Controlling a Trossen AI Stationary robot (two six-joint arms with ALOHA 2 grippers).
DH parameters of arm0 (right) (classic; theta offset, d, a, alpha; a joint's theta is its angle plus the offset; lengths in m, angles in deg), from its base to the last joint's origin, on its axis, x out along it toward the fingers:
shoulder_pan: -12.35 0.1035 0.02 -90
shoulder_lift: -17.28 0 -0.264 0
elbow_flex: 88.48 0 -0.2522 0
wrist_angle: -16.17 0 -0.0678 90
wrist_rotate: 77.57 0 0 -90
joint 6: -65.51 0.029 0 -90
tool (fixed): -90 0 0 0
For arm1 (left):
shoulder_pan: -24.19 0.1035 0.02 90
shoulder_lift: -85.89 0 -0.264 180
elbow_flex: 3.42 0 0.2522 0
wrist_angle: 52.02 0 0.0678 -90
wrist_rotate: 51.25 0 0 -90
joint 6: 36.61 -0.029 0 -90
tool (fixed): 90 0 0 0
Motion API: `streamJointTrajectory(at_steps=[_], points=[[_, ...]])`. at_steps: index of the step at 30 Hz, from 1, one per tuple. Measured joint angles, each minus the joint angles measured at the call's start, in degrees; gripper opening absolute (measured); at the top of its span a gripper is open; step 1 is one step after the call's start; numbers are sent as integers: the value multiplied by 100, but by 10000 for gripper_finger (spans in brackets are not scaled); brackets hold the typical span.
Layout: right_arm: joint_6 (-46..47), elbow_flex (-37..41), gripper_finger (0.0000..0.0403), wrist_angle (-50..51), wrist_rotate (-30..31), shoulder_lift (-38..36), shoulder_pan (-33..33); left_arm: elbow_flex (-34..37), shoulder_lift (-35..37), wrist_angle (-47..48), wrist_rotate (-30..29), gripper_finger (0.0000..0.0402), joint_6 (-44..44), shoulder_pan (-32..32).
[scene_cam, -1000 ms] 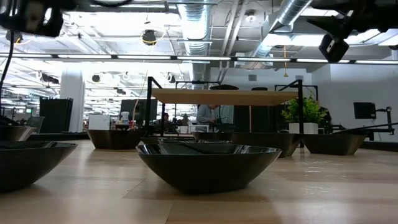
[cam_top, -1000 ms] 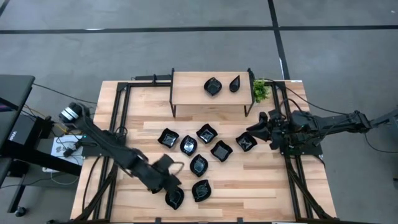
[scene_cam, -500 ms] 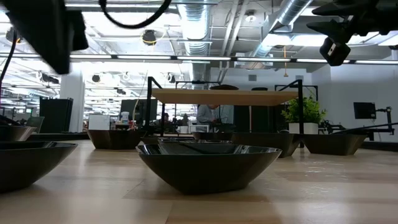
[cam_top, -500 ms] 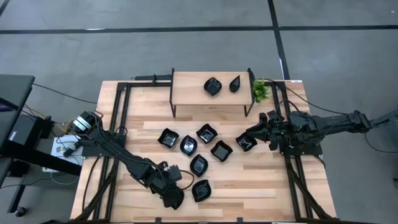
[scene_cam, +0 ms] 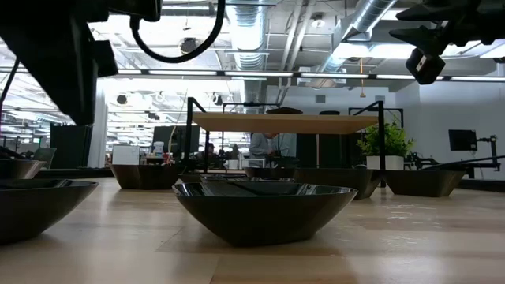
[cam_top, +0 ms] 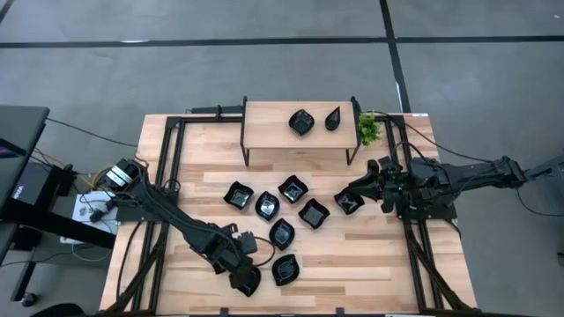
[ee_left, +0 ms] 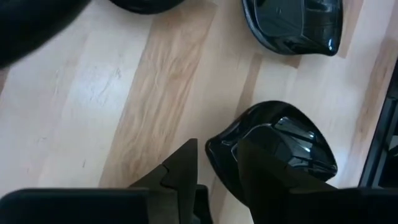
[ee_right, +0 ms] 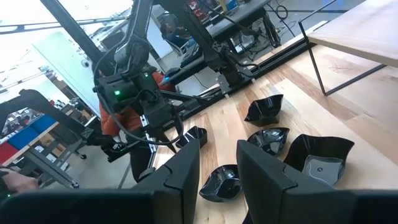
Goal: Pick & Place Mini shaped plates
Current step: Stack the black leaf shaped plate on top of the other black leaf shaped plate on the shelf
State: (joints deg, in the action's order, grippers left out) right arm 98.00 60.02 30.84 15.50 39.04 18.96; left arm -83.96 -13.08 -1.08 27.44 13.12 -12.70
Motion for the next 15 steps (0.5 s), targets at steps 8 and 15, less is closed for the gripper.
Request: streamJointTrajectory(at_steps=[8, 15], points=[[9, 0, 102, 0, 0, 2, 0, 0, 0, -105, -22, 113, 1, 10], [13, 0, 102, -2, 0, 0, 0, 0, 2, -165, 5, 113, -588, 10]])
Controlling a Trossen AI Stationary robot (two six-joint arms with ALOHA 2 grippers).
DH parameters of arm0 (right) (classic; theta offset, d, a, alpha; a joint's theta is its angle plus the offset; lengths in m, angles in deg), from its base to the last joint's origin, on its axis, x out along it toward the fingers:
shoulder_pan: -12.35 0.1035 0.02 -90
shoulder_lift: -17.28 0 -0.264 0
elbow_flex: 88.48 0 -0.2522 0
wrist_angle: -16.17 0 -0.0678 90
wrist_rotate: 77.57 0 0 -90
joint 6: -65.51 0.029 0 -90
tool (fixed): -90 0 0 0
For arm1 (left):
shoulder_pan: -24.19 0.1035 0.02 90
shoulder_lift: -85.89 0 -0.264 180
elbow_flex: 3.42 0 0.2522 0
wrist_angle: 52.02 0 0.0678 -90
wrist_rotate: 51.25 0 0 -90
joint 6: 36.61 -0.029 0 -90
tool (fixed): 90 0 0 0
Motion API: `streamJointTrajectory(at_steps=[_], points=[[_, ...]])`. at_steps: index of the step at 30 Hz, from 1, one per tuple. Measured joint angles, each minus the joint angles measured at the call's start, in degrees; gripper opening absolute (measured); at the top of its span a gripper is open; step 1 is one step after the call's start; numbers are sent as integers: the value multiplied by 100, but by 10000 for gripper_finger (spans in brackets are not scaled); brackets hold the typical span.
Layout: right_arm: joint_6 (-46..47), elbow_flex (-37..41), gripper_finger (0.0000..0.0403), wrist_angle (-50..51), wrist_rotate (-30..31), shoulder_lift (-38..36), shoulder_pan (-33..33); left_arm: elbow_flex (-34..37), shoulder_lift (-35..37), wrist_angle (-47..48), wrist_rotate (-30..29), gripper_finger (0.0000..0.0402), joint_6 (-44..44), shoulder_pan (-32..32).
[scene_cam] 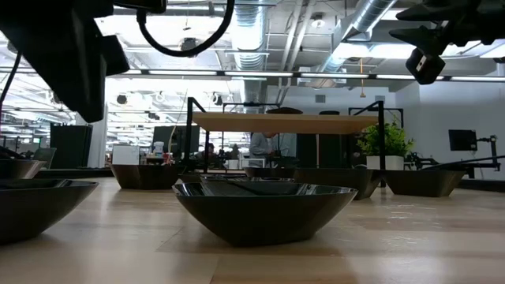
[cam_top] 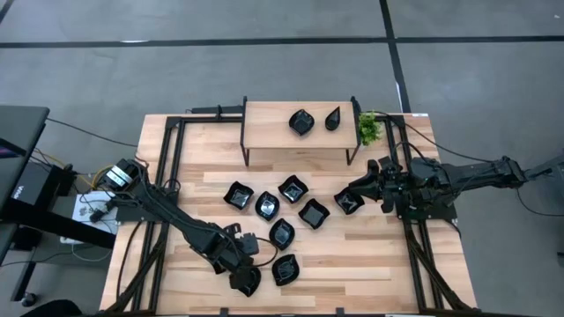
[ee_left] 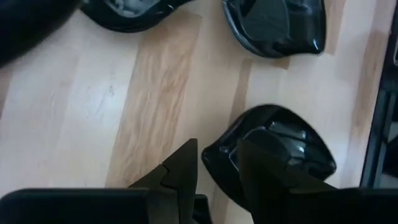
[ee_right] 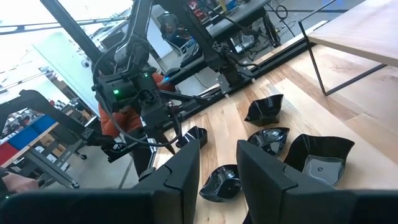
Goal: Pick & Place Mini shaped plates
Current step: Stack the black leaf shaped plate on top of the other black leaf shaped plate on the shelf
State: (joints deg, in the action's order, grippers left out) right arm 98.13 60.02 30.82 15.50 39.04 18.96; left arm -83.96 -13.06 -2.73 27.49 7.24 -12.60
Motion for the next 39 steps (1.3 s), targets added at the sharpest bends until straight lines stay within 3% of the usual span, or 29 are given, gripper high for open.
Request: streamJointTrajectory(at_steps=[5, 11, 18, 23, 29, 39], points=[[0, 0, 102, 0, 0, 2, 0, 0, 0, -78, 373, 113, -31, 57], [-2, 0, 102, 0, 0, 2, -1, 17, 0, -124, 391, 113, -15, 260], [-2, 0, 102, 0, -1, 1, 0, 535, 2, -780, 839, 113, -17, 317], [-2, 0, 102, 0, -2, 0, 0, 656, 2, -821, 851, 113, 0, 326], [-2, 0, 102, 0, -2, 2, 0, 896, 2, -861, 1389, 113, 401, 321], [-4, 0, 102, 0, -2, 2, 0, 916, 2, -1109, 1436, 113, 656, 455]])
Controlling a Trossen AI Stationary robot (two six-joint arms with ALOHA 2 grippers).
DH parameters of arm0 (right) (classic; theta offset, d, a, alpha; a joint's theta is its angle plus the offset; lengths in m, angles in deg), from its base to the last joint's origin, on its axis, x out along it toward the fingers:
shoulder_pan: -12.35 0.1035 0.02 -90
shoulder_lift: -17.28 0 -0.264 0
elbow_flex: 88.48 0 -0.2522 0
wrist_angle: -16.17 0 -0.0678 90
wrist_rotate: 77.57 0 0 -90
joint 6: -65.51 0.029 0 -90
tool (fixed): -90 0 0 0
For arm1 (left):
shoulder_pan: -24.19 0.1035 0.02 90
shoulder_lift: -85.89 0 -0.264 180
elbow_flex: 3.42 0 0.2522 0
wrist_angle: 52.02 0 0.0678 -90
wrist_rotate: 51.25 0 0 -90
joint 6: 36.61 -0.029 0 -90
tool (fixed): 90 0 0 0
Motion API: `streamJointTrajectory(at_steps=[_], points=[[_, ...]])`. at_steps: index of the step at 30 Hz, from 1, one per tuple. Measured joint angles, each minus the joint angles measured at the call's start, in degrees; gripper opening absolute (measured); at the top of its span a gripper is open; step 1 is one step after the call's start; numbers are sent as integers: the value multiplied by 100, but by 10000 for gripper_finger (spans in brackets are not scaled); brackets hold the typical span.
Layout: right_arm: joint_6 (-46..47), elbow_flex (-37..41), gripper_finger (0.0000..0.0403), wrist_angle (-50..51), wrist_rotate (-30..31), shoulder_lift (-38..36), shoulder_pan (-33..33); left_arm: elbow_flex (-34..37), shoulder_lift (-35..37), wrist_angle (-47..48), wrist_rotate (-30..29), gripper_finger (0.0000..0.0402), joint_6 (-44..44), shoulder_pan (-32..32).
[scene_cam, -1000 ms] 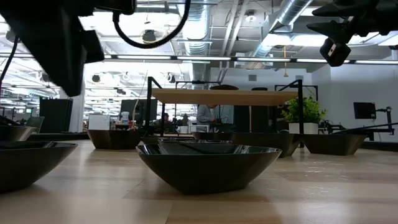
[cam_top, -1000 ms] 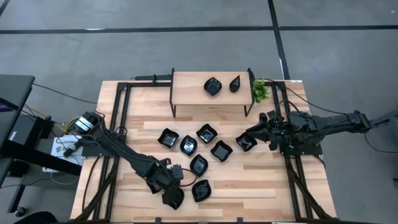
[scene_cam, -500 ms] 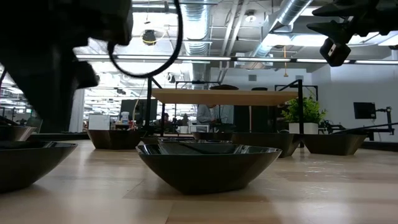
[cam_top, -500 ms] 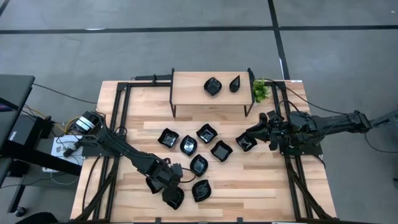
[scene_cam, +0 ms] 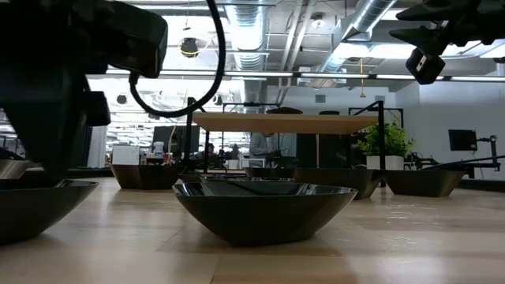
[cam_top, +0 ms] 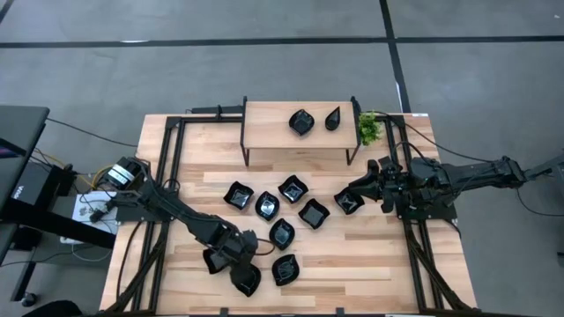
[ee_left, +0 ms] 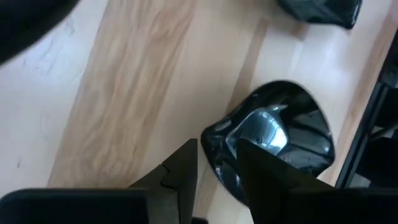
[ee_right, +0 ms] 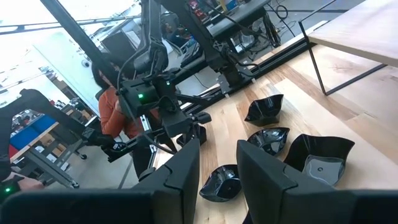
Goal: Pick & Place Mini shaped plates
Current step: Stack the black leaf shaped plate on top of the other black leaf shaped plate on the shelf
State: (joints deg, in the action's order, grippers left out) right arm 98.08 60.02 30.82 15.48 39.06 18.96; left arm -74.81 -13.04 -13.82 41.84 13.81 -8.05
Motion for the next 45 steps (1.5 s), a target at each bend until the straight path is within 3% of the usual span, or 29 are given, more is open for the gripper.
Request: streamJointTrajectory(at_steps=[16, 45], points=[[-5, 0, 102, 0, 0, -1, -2, 0, 0, -48, 197, 113, 4, 37], [-4, 0, 102, 2, 0, 0, -2, 116, -51, -114, -99, 113, 131, 44]])
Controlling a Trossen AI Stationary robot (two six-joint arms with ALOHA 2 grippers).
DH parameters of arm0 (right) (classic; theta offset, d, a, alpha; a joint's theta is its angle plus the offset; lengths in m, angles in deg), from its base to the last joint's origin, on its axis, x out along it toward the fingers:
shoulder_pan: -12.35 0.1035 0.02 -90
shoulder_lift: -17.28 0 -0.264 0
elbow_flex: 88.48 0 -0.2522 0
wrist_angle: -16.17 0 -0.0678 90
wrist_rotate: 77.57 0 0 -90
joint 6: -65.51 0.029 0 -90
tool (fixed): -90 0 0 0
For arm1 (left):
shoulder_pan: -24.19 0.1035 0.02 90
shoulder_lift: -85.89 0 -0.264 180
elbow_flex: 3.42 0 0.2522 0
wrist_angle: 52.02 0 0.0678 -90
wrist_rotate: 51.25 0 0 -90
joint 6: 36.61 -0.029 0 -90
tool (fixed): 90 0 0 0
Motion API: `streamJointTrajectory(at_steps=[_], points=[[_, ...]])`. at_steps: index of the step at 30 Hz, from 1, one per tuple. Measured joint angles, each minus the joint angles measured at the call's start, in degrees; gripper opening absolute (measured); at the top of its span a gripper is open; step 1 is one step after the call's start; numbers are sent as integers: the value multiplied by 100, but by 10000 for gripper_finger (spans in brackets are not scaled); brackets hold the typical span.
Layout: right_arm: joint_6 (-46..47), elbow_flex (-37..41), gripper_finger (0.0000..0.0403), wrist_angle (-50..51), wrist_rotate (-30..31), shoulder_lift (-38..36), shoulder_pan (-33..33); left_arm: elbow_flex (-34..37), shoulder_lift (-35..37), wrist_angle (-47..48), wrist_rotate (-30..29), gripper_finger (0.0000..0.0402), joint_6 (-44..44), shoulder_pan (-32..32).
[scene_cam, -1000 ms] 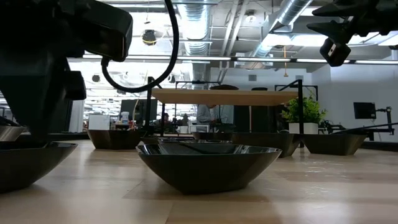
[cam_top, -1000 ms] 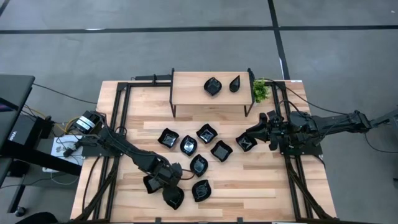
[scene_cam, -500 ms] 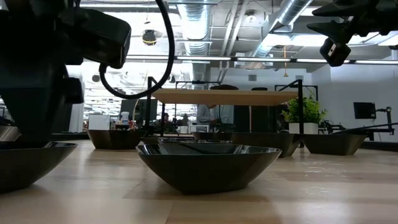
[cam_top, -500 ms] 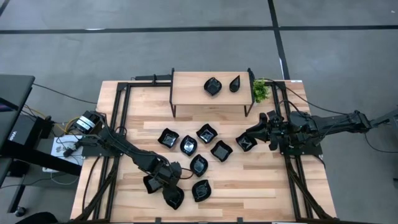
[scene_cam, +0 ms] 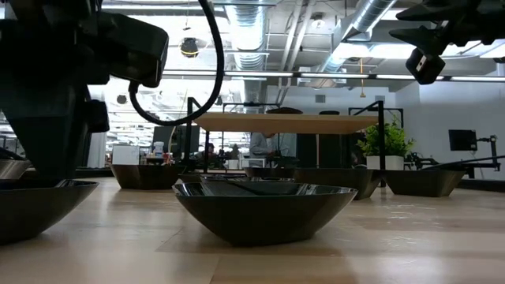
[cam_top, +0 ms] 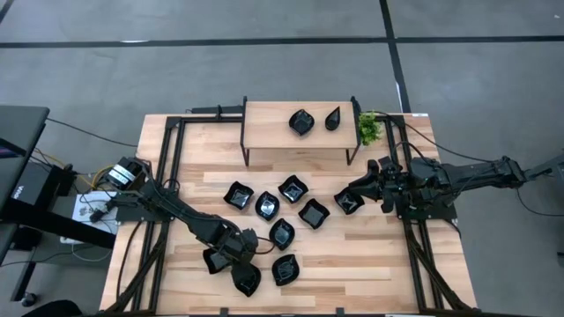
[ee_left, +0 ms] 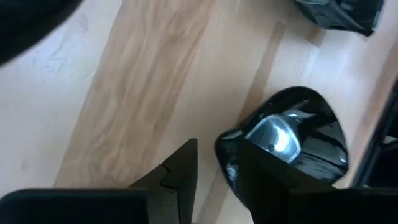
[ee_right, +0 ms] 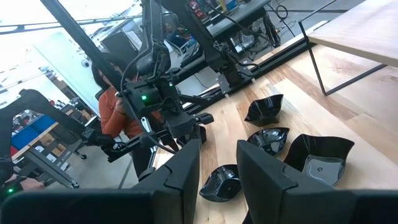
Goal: Pick & Place Mini shaped plates
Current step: Stack the black leaf shaped plate on top of the other black leaf shaped plate on the shelf
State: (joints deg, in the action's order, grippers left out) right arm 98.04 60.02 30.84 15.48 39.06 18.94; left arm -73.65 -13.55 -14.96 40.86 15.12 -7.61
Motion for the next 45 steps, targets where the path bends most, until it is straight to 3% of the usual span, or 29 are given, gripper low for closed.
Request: streamJointTrajectory(at_steps=[9, 20, 30, 45], points=[[0, 0, 102, -1, 0, 0, 2, -2, 92, -259, 218, 113, 555, 32], [0, 0, 102, 42, 0, 0, 2, 89, 108, -325, -582, 113, 655, 33], [0, 0, 102, 51, 0, -2, 0, 371, 171, -860, -658, 113, 1009, 107], [2, 0, 102, 42, -2, -1, 4, 374, 130, -822, -2, 113, 1318, 27]])
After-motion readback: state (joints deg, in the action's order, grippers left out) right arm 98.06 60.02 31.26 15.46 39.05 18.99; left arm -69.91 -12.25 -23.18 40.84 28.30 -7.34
